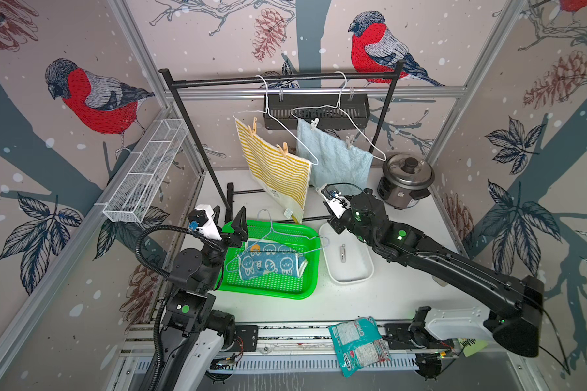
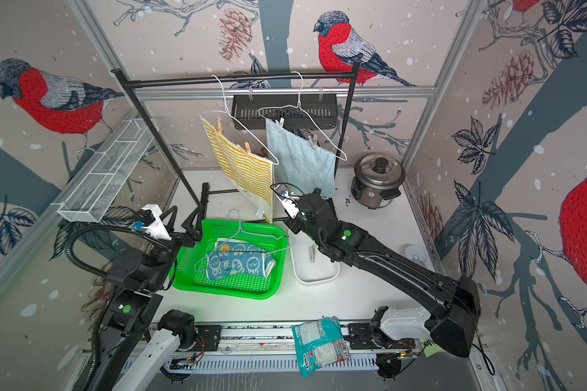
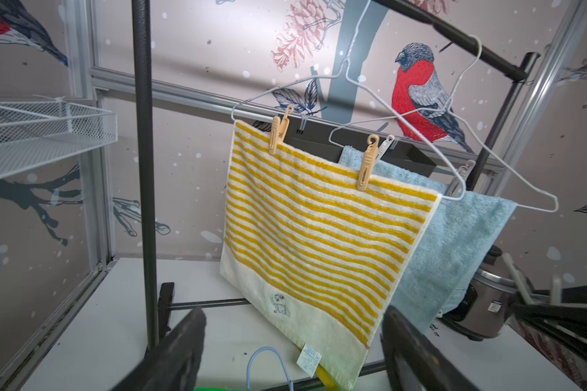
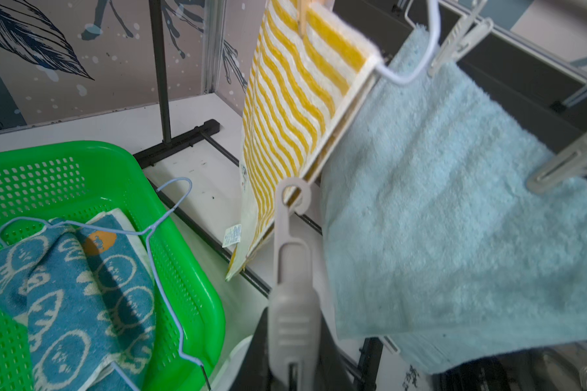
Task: Remove the clothespins securing towels to the hanger
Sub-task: Place the clothespin in the storage box.
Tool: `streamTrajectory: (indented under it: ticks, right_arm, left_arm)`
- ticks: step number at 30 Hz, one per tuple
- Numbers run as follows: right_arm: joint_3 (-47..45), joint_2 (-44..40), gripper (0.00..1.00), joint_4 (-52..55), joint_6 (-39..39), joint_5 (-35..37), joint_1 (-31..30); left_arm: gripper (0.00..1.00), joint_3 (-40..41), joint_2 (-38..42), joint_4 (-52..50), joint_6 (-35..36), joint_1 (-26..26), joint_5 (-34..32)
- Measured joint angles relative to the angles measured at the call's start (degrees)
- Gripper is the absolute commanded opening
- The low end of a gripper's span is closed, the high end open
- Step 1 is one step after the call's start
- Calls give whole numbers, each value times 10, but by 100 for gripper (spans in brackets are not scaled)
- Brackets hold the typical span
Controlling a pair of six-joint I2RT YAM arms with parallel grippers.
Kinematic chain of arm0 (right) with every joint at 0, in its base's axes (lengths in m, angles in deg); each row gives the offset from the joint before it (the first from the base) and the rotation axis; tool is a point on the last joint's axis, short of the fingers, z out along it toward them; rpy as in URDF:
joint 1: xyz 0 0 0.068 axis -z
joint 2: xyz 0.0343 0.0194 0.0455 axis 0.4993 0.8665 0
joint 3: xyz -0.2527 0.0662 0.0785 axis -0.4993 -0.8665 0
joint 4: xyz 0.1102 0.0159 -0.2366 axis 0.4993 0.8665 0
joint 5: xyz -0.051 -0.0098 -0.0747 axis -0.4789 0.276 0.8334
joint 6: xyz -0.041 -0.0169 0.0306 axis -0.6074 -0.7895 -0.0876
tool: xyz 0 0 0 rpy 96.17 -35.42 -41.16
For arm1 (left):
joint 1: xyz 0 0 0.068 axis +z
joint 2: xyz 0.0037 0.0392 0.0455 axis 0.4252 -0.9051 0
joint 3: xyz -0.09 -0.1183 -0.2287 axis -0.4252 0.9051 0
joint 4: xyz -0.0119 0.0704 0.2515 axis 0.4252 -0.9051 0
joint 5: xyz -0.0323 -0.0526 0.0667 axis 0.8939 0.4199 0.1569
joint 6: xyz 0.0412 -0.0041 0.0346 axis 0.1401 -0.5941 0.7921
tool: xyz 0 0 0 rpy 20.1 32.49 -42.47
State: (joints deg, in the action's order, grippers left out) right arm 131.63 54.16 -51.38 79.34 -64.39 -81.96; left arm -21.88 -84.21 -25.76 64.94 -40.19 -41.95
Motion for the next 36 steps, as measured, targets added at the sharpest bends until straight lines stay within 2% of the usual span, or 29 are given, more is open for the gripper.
streamTrajectory:
  ticks: [9, 18, 24, 33, 36]
  right_arm:
    - [-71, -30, 2, 93, 156, -64, 51]
    - [-115, 34, 2, 154, 248, -129, 114]
    - [-130, 86, 2, 174, 276, -159, 131]
    - [-152, 133, 2, 173, 280, -160, 145]
    - [-152, 143, 9, 169, 280, -153, 146]
  left_arm:
    - [80, 61, 11, 8, -33, 0, -94]
    - [80, 73, 3, 11, -56, 0, -156]
    - [80, 73, -8, 13, -60, 0, -171]
    - [80, 67, -23, 23, -60, 0, -174]
    - [80, 67, -25, 23, -60, 0, -174]
